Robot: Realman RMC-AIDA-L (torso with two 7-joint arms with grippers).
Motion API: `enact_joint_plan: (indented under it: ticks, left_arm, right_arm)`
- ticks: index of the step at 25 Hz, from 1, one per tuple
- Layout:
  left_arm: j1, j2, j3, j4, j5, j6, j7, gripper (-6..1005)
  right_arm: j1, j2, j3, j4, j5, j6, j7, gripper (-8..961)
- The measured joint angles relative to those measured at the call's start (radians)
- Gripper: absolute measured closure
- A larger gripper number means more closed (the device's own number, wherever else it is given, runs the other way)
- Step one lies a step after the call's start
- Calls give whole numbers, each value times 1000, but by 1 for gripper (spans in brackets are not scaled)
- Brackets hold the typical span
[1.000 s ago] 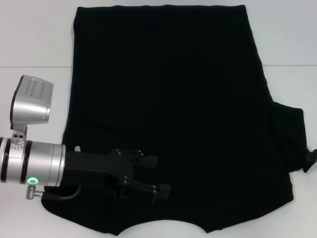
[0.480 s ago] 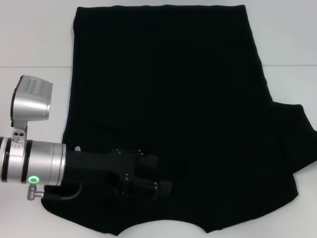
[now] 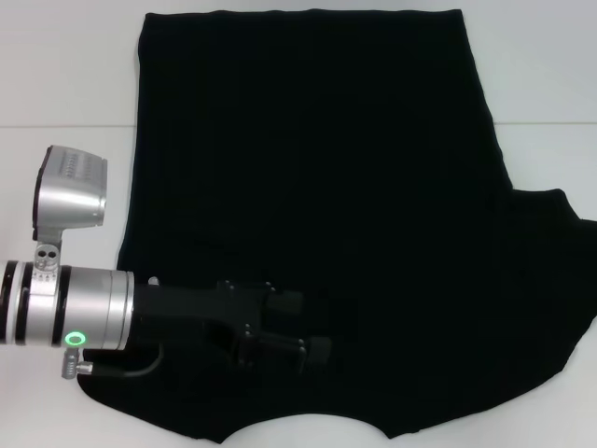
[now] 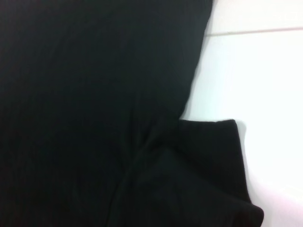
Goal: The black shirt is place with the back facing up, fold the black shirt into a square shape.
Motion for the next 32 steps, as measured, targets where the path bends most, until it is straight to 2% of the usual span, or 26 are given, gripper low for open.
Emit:
enact_joint_plan:
  ticks: [9,14,18,19,21,26,29,32]
  left_arm:
    - [-4,-2,0,-1,0,-10,-10,52]
    - [-10,-2,0,-1,0,-10,-11,51]
    - [-13,-1,0,-1,0,-14,-16,51]
    - [-13,-1,0,-1,0,-16,-17,51]
    - [-14,0,0,-1,0,-20,-19,51]
    - [-14,2,0,-1,0,-22,-20,51]
    - [-11,5,0,-1,0,-25,-20,51]
    - [-6,8,-1,-1,0,-32,-21,51]
  right_arm:
    - [27,6,-13,-8,1,9,-13,946]
    - [75,14,-37,-10,5,2,-13,943]
    - [125,35,-80,-8,7,-18,-13,942]
    - [154,50,-106,-4,7,-23,-13,941]
    - [167,56,-119,-1,7,-26,-12,940]
    - [228,107,-217,3,3,-7,24,939]
    - [258,127,-275,4,1,8,59,923]
    - [271,138,-324,-2,1,19,106,879]
